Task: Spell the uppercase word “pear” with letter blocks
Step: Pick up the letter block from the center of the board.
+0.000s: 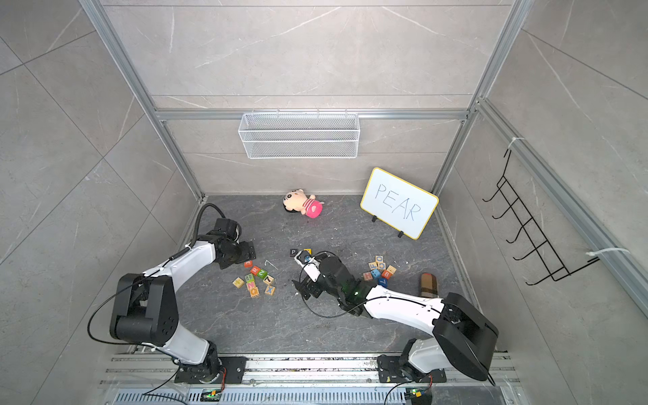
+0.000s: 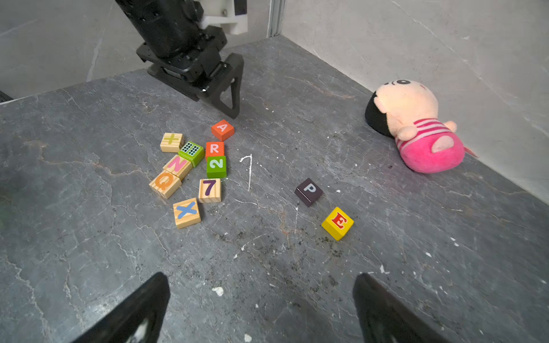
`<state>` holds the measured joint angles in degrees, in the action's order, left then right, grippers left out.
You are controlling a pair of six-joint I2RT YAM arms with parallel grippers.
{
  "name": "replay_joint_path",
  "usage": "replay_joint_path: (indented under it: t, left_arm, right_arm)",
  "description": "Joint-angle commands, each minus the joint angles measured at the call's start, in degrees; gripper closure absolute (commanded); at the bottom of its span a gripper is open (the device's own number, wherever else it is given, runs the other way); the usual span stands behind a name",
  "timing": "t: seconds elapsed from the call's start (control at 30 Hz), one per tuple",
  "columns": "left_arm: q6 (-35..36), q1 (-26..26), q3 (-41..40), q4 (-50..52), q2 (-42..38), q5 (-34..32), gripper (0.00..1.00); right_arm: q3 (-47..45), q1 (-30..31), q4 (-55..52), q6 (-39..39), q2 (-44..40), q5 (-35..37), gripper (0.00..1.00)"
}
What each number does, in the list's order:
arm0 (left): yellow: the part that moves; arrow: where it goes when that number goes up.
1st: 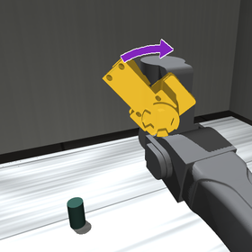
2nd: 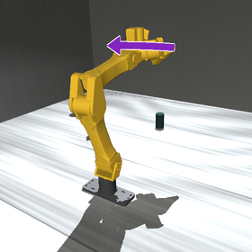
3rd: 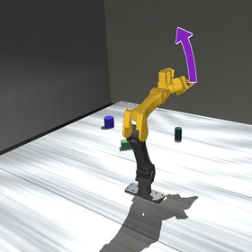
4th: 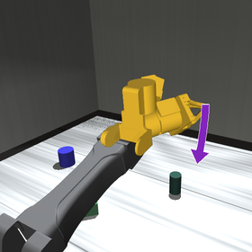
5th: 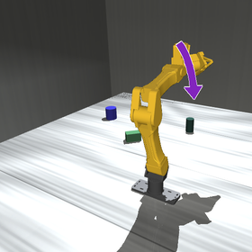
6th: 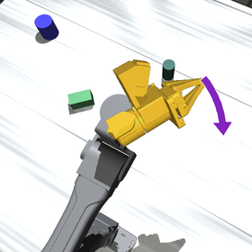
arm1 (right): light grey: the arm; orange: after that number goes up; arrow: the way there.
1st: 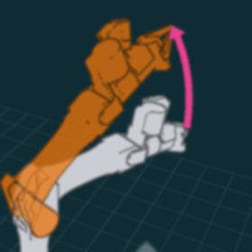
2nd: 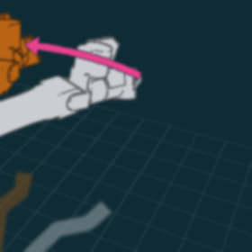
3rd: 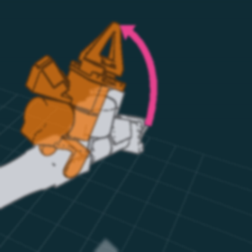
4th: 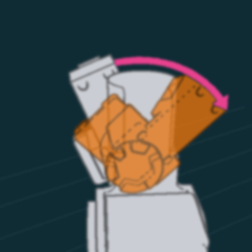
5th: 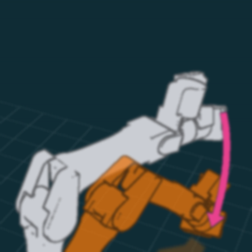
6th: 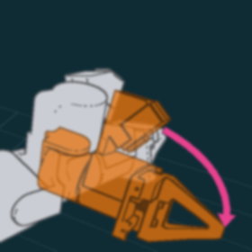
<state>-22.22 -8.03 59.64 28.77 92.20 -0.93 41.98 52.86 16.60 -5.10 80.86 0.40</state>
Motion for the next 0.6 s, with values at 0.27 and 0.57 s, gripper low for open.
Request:
replay_joint_path:
  t: [0.27, 0.57]
  left_arm:
    - [-0.8, 0.2, 3.5, 1.0, 6.3, -1.1, 0.14]
    - [0.0, 0.0, 5.0, 1.3, 10.9, -2.8, 0.25]
  right_arm:
    - [10.7, 0.3, -1.9, 6.3, 11.9, -14.1, 0.01]
    - [15.6, 0.4, -0.4, 9.5, 18.8, -16.0, 0.01]
